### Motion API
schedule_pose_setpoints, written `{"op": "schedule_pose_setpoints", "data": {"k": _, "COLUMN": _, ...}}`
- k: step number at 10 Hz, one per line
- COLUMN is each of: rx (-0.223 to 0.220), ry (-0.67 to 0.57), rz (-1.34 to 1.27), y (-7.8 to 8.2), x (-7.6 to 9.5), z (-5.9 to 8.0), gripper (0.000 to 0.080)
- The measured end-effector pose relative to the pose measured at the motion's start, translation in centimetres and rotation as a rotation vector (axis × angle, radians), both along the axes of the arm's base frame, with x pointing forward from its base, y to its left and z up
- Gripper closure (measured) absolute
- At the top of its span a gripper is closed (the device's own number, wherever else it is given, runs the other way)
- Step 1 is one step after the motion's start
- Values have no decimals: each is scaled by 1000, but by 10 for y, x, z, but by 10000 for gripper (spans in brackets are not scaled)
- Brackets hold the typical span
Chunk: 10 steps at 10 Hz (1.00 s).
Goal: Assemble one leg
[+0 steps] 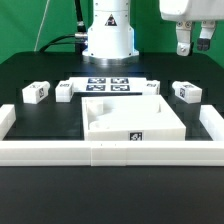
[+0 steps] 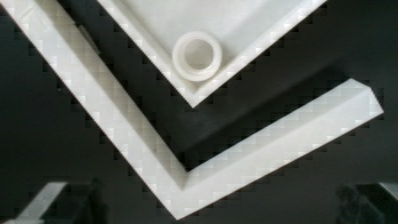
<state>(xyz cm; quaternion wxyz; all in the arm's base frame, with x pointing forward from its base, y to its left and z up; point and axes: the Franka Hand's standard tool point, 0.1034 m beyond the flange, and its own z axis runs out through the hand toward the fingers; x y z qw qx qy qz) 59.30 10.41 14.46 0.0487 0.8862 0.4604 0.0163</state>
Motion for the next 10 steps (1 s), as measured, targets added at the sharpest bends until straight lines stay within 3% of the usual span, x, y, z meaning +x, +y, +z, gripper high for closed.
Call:
{"op": "schedule_pose_setpoints", "data": {"k": 7, "rx": -8, "ry": -14, "rz": 63, "y": -1, "x": 1, "z": -1, "gripper": 150}}
{"op": "schedule_pose_setpoints", "data": {"k": 10, "rx": -24, "ry": 26, "rz": 308, "y": -29, "x": -12, "z": -20, "gripper": 150}}
